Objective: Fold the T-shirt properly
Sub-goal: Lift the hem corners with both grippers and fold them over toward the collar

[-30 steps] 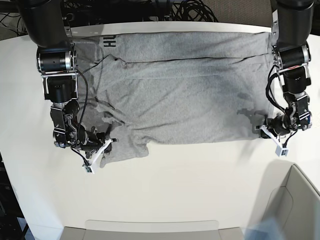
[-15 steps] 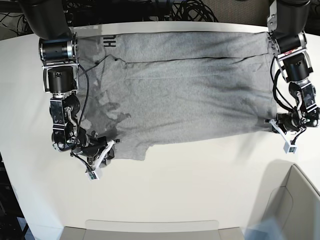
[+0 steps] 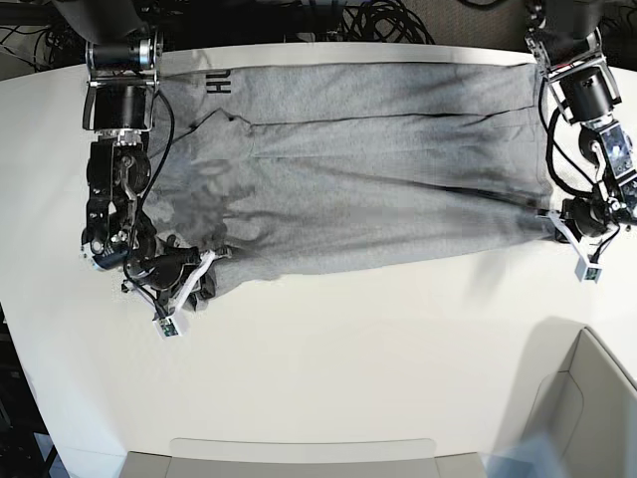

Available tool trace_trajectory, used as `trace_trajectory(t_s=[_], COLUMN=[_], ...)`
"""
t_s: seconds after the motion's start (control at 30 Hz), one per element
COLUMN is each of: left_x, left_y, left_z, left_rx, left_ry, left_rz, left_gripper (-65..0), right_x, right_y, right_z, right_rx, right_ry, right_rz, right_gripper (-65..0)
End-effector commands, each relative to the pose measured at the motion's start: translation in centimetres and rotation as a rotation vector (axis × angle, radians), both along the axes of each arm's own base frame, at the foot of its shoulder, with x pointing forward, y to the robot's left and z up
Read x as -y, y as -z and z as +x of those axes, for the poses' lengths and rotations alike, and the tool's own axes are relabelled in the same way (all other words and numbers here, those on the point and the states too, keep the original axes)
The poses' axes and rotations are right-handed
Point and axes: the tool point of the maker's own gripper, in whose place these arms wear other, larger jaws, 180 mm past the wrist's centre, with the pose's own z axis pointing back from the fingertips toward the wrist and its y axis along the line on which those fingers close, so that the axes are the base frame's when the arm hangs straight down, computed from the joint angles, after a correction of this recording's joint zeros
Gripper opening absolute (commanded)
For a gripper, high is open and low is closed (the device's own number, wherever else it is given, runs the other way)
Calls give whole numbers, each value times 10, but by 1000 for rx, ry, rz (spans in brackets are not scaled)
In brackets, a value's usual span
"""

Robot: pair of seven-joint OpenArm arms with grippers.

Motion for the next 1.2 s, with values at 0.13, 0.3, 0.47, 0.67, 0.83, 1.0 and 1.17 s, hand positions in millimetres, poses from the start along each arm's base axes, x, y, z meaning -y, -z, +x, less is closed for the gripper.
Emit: trace_trajectory(t_s=[0.13,0.3,0.47,0.67,0.83,1.0,1.17], left_x=[-9,-6,-3,11,15,13,-2], left_y=[-13,-16,-23,-29,-19,-11,-11], left_z=[-11,-24,-34,-44,-57,-69,-85], left_rx=[12,-6,-13,0,-28,-56,-68], left_ry=[20,40,64,102,108,103,52], left_rz=[73,111,152,184,179,176,179], left_gripper=[-650,-650,-650,-650,-650,-650,-650], right_x=[14,21,33,51,58,56,55], right_y=[-16,-16,-20,-22,-29,-30,-23], right_z=[-13,-34,-50,-64,-73,-83,-93], right_rx=[42,58,73,64,47,48,25], right_ry=[26,44,81,121,131,122,118], right_rz=[-22,-28,-30,-54,-92,-105,-109], right_gripper=[-650,-650,-650,-650,-650,-650,-650])
